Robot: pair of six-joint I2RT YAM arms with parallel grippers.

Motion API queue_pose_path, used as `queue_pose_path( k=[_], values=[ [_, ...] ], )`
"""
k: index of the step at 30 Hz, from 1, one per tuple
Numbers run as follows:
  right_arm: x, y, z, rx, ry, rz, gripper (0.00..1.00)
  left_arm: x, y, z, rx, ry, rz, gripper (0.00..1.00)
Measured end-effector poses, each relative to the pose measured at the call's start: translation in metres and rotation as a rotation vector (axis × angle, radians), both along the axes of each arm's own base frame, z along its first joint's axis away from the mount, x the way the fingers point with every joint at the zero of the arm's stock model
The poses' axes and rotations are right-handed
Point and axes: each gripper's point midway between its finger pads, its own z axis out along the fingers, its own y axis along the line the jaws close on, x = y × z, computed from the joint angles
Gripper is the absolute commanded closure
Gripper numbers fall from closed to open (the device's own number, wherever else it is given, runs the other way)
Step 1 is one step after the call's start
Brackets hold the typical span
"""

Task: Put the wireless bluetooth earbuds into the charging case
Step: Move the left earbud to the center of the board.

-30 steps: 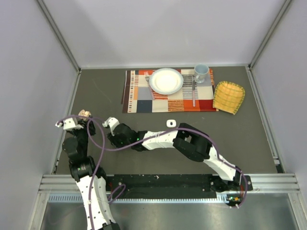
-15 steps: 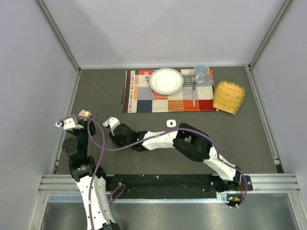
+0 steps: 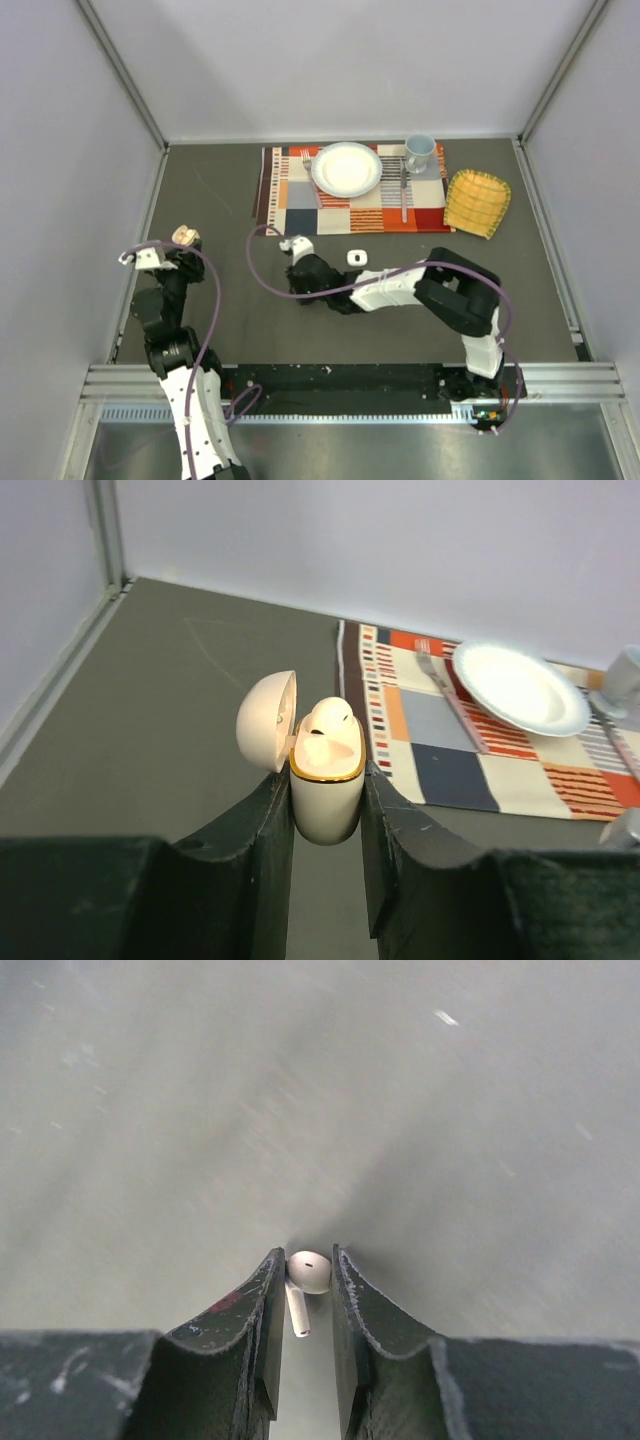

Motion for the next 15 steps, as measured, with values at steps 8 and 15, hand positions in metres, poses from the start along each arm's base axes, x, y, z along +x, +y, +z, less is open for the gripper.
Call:
queue_pose_path(
  k=[8, 15],
  values=[
    [-0.017, -0.096, -0.003, -0.008, 0.048, -0.194, 0.78, 0.001, -0.042, -0.003, -0.084, -0.095, -0.230, 1.00],
    [-0.035, -0.167, 0.003, 0.064, 0.065, -0.382, 0.77, -0.005, -0.095, 0.011, -0.110, -0.140, -0.520, 1.00]
  ],
)
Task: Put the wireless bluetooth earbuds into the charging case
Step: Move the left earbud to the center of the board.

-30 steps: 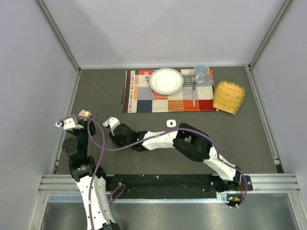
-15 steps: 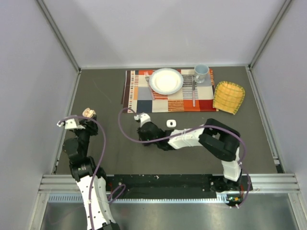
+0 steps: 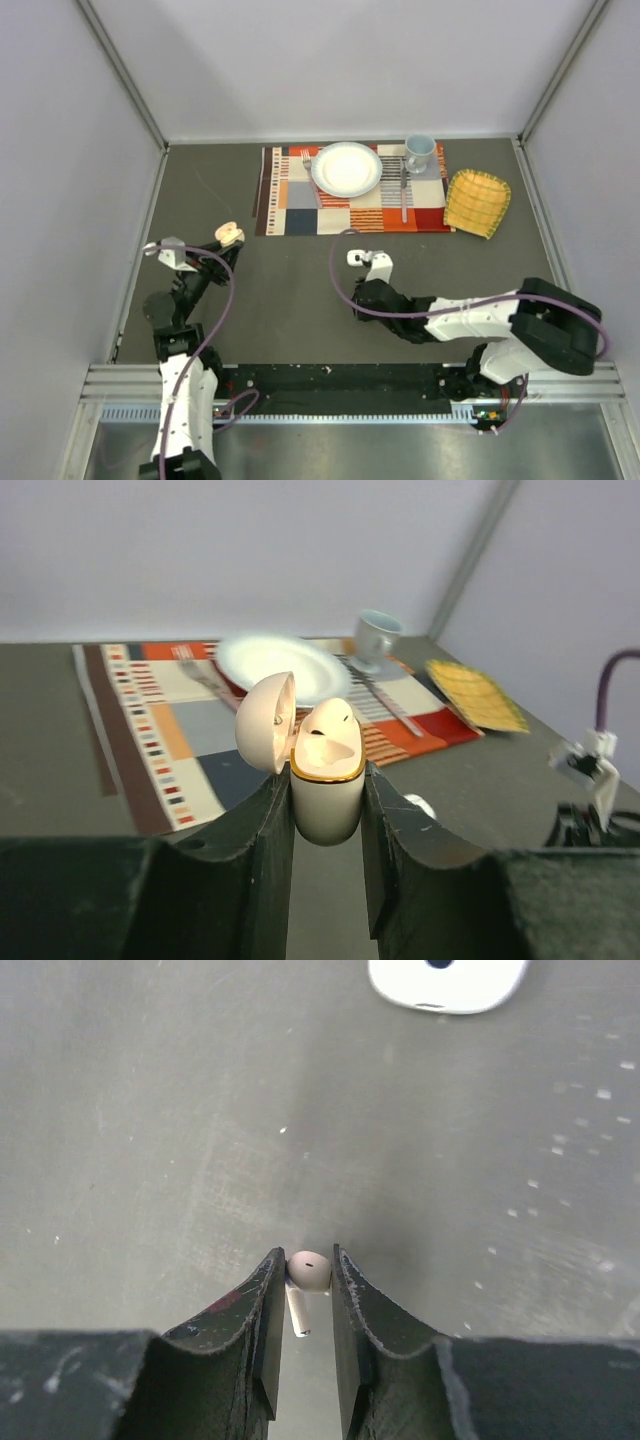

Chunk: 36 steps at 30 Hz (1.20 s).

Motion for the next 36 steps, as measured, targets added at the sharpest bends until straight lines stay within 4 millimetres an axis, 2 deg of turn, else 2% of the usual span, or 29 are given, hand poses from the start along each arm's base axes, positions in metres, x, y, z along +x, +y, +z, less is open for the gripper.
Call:
queue_pose_path(
  k=[3, 8, 12, 16, 21, 27, 30, 33, 36],
  values=[
    [0.003, -0.016, 0.013, 0.044, -0.028, -0.078, 0.76, -0.007, -0.029, 0.002, 0.028, -0.027, -0.128, 1.00],
    [0.012, -0.035, 0.036, 0.115, -0.086, -0.205, 0.76, -0.032, -0.080, 0.004, 0.099, -0.109, -0.347, 1.00],
    [0.015, -0.049, 0.034, 0.096, -0.097, -0.271, 0.76, -0.057, -0.111, 0.006, 0.124, -0.180, -0.492, 1.00],
    [0.014, -0.061, 0.023, 0.064, -0.088, -0.310, 0.75, -0.078, -0.130, -0.001, 0.119, -0.208, -0.593, 1.00],
    [0.010, -0.075, 0.003, 0.002, -0.067, -0.335, 0.74, -0.092, -0.144, -0.009, 0.129, -0.226, -0.651, 1.00],
    [0.010, -0.077, -0.001, -0.020, -0.068, -0.340, 0.67, -0.095, -0.152, -0.019, 0.149, -0.212, -0.686, 1.00],
    [0.009, -0.078, -0.003, -0.028, -0.064, -0.340, 0.64, -0.100, -0.155, -0.017, 0.145, -0.223, -0.706, 1.00],
    [0.008, -0.081, -0.005, -0.046, -0.058, -0.339, 0.56, -0.104, -0.156, -0.012, 0.139, -0.247, -0.712, 1.00],
    [0.007, -0.083, -0.004, -0.072, -0.053, -0.338, 0.52, -0.108, -0.153, -0.004, 0.135, -0.284, -0.702, 1.00]
  ],
)
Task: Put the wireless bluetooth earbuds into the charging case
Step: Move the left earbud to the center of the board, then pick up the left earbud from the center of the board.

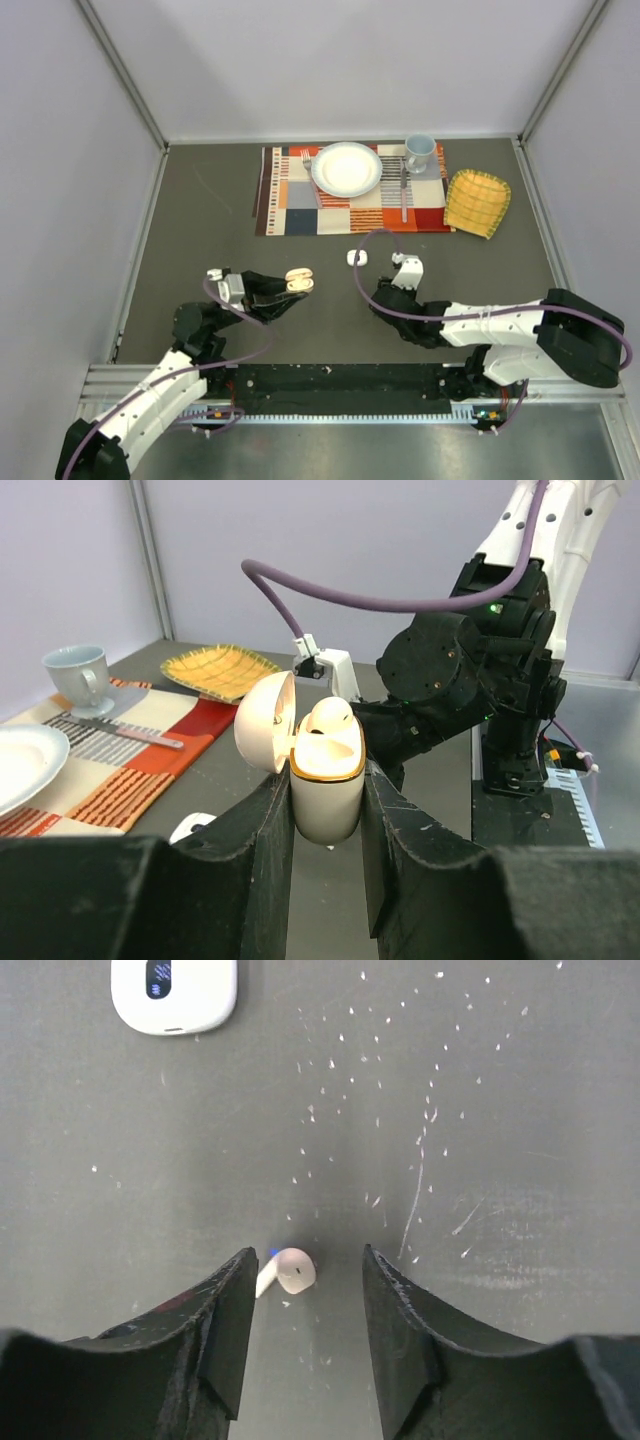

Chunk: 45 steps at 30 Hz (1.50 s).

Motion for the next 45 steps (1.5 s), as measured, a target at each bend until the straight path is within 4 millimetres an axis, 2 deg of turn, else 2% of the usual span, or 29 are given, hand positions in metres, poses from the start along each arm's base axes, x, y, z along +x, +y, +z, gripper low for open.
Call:
queue_pose_path(
  k=[3, 5, 6, 9, 11, 15, 18, 20, 24, 30, 33, 40, 45],
  values=[
    [0.002, 0.005, 0.011, -0.005, 0.001, 0.002, 0.52, -0.002, 0.002, 0.004, -0.009, -0.023, 0.009, 1.00],
    [0.006, 0.012, 0.028, 0.011, -0.005, 0.002, 0.50, -0.002, 0.004, 0.005, -0.011, -0.027, 0.024, 1.00],
    [0.007, 0.016, 0.035, 0.025, -0.010, 0.003, 0.41, -0.002, 0.005, 0.006, -0.011, -0.029, 0.028, 1.00],
    [0.011, 0.026, 0.061, 0.097, -0.015, -0.015, 0.41, 0.000, 0.006, 0.004, -0.006, -0.027, 0.041, 1.00],
    [0.011, 0.027, 0.072, 0.159, -0.004, -0.047, 0.40, 0.001, 0.006, 0.002, -0.001, -0.015, 0.047, 1.00],
    [0.008, 0.021, 0.079, 0.299, 0.069, -0.143, 0.27, 0.004, 0.006, -0.003, 0.009, 0.004, 0.055, 1.00],
    [0.004, 0.016, 0.082, 0.363, 0.114, -0.198, 0.29, 0.005, 0.006, -0.004, 0.010, 0.009, 0.059, 1.00],
    [0.002, 0.013, 0.082, 0.395, 0.151, -0.240, 0.26, 0.006, 0.006, -0.004, 0.010, 0.013, 0.064, 1.00],
    [0.001, 0.012, 0.080, 0.463, 0.264, -0.308, 0.01, 0.008, 0.007, -0.005, 0.011, 0.021, 0.077, 1.00],
    [0.000, 0.002, 0.073, 0.422, 0.336, -0.347, 0.01, 0.009, 0.007, -0.007, 0.014, 0.030, 0.084, 1.00],
    [0.001, -0.001, 0.082, 0.425, 0.317, -0.349, 0.02, 0.009, 0.009, -0.005, 0.010, 0.024, 0.091, 1.00],
    [0.002, -0.006, 0.120, 0.552, 0.233, -0.329, 0.01, 0.011, 0.011, -0.003, 0.004, 0.013, 0.112, 1.00],
    [-0.002, -0.019, 0.116, 0.635, 0.226, -0.412, 0.04, 0.012, 0.010, -0.004, 0.006, 0.017, 0.113, 1.00]
  ],
)
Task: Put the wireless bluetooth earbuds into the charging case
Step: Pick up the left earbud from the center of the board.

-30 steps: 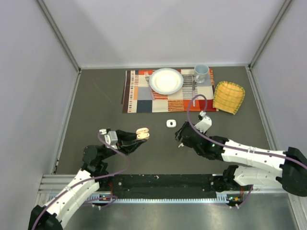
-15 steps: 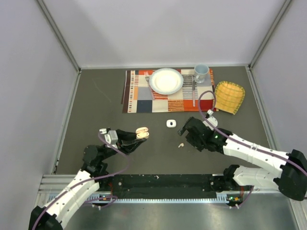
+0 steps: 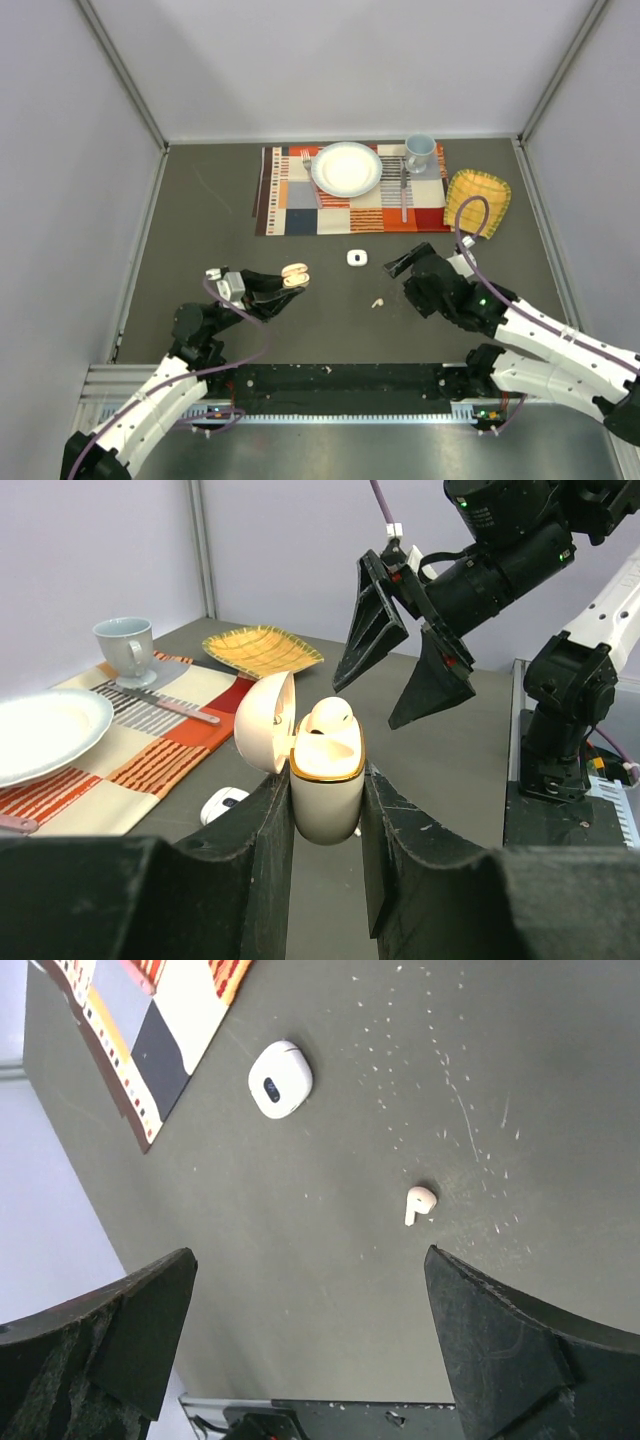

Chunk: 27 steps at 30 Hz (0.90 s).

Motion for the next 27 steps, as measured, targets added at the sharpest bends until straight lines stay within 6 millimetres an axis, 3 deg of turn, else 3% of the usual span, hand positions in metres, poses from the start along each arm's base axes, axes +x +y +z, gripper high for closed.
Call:
queue_pose_path(
  k=[5, 9, 13, 16, 27],
  values=[
    [0.000, 0.000, -0.015, -0.032, 0.074, -0.039, 0.06, 0.002, 0.000, -0.002, 0.004, 0.011, 0.003, 1.00],
    [0.004, 0.018, -0.028, -0.091, 0.189, -0.009, 0.20, 0.002, 0.000, -0.002, 0.004, 0.013, 0.006, 1.00],
    [0.003, 0.037, -0.049, -0.127, 0.312, 0.048, 0.25, 0.002, 0.000, -0.002, 0.004, 0.013, 0.006, 1.00],
    [-0.003, 0.040, -0.062, -0.147, 0.372, 0.075, 0.31, 0.002, 0.000, -0.002, 0.003, 0.012, 0.006, 1.00],
    [-0.002, 0.037, -0.065, -0.113, 0.413, 0.024, 0.43, 0.002, 0.002, -0.003, 0.002, 0.021, 0.019, 1.00]
  ],
)
